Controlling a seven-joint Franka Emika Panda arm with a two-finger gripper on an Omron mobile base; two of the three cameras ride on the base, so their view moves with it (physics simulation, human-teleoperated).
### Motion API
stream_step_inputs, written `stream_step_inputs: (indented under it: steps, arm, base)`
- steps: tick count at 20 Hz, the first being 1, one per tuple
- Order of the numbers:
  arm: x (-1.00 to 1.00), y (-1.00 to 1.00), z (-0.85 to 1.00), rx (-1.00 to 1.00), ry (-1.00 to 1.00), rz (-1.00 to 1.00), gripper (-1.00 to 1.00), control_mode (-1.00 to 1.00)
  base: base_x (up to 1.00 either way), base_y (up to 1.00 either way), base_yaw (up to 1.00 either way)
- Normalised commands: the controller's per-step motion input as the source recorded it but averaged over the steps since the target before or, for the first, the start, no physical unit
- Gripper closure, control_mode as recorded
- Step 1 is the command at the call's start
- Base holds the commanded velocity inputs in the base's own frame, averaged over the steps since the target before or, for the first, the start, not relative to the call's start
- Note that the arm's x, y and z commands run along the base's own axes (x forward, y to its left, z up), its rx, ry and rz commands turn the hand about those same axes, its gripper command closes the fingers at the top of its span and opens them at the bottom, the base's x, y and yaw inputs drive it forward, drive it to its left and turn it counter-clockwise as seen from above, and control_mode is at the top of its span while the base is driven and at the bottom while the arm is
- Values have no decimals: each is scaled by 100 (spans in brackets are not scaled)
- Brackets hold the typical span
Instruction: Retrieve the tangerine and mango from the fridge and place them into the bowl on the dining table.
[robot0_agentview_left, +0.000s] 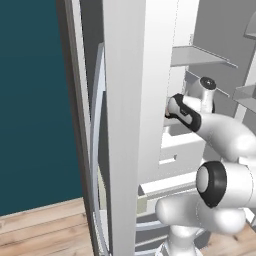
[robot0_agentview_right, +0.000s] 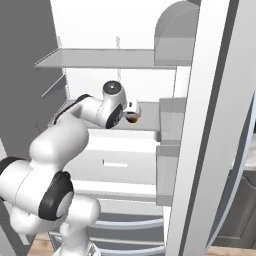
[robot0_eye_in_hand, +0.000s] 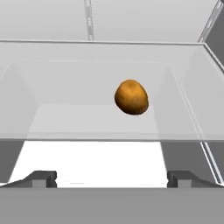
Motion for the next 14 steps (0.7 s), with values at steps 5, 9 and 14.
stream_step_inputs:
  steps: [5,9,14]
  arm:
    - [29,-9,-15,3,0,0,-100,-100]
    - [33,-10,-14,3,0,0,-100,-100]
    - [36,-13,-15,4,0,0,-100,-100]
  base:
    - [0,0,0]
    - [0,0,0]
    - [0,0,0]
